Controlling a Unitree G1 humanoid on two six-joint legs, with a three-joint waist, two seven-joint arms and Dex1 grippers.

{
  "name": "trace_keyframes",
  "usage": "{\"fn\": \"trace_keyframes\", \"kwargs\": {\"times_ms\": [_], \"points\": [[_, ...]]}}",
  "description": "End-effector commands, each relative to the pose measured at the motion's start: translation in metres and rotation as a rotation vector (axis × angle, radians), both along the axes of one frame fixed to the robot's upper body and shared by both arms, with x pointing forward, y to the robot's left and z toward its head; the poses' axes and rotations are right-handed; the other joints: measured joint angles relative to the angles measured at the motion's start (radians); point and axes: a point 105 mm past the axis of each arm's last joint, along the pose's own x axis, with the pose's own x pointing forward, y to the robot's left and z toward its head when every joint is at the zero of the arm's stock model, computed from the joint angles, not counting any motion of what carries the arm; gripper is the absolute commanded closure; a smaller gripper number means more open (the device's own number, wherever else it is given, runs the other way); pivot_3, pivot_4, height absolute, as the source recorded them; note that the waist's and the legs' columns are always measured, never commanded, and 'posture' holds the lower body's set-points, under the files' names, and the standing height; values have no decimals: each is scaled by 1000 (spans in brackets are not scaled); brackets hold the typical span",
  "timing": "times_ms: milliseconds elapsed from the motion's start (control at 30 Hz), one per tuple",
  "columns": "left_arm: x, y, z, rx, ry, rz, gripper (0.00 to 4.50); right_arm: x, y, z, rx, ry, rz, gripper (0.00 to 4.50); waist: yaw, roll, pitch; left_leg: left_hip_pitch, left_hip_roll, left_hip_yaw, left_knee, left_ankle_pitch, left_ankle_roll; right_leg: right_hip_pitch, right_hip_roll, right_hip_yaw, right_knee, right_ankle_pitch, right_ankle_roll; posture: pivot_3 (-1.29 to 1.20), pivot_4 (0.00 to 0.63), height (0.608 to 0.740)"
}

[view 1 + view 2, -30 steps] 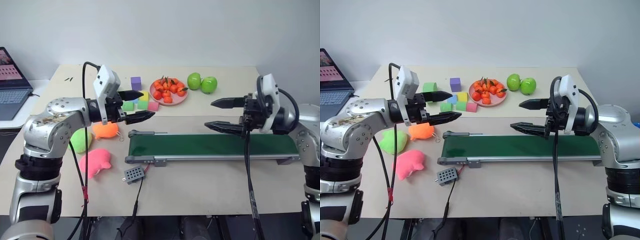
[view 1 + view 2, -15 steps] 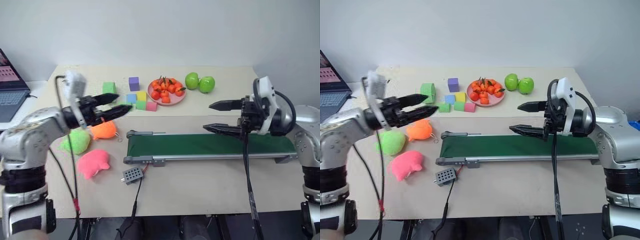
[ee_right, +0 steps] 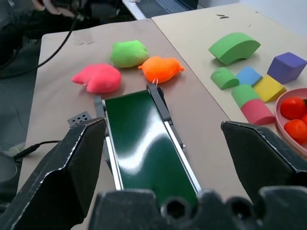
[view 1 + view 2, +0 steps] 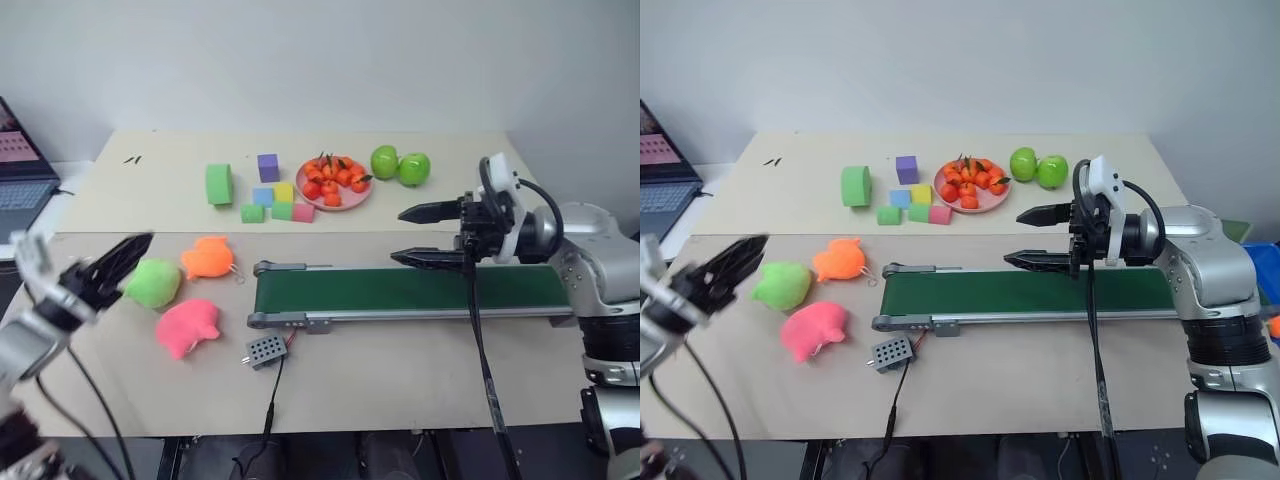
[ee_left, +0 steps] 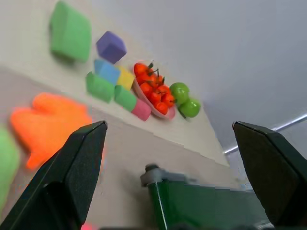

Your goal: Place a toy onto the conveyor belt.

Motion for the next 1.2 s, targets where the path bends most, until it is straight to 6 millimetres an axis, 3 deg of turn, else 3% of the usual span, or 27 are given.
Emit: {"fn": "trace_keyframes", "kwargs": {"times_ms": [33, 200, 300, 633, 1000, 1200], "points": [[-41, 32, -3, -168, -42, 125, 33, 2, 4, 10, -10, -56, 32, 0, -1, 0, 0, 2, 0, 0, -1, -1, 2, 0, 0, 0, -1, 0, 0, 0, 150, 738], [-72, 37, -44, -329, 80, 171, 33, 5, 5, 12, -24, -61, 52, 0, 28, 0, 0, 3, -1, 3, -1, 1, -2, 3, 0, -4, -4, 1, -3, 0, 150, 738], [-78, 31, -54, -392, 104, 157, 33, 6, 4, 14, -35, -66, 54, 0, 37, -2, -1, 5, -1, 2, 0, 2, -3, 6, 0, -5, -3, 1, -3, 0, 150, 738], [-48, 0, -68, -482, 114, 83, 33, 3, -2, 20, -60, -79, 47, 0, 29, -2, -1, 5, -1, 2, -1, 2, -4, 6, 1, -4, -5, 2, -4, 0, 150, 738], [-31, -5, -109, -527, 208, 161, 33, -1, -13, 27, -95, -99, 5, 0, 33, -2, -2, 3, -2, 3, -2, 2, -4, 3, 1, -3, -5, 2, -4, 0, 150, 738], [-15, -20, -127, -497, 255, 140, 33, -4, -16, 31, -98, -111, -20, 0, 41, 6, -6, 4, -2, 3, -2, 2, -4, 4, 0, -3, -5, 2, -4, 0, 150, 738]]}}
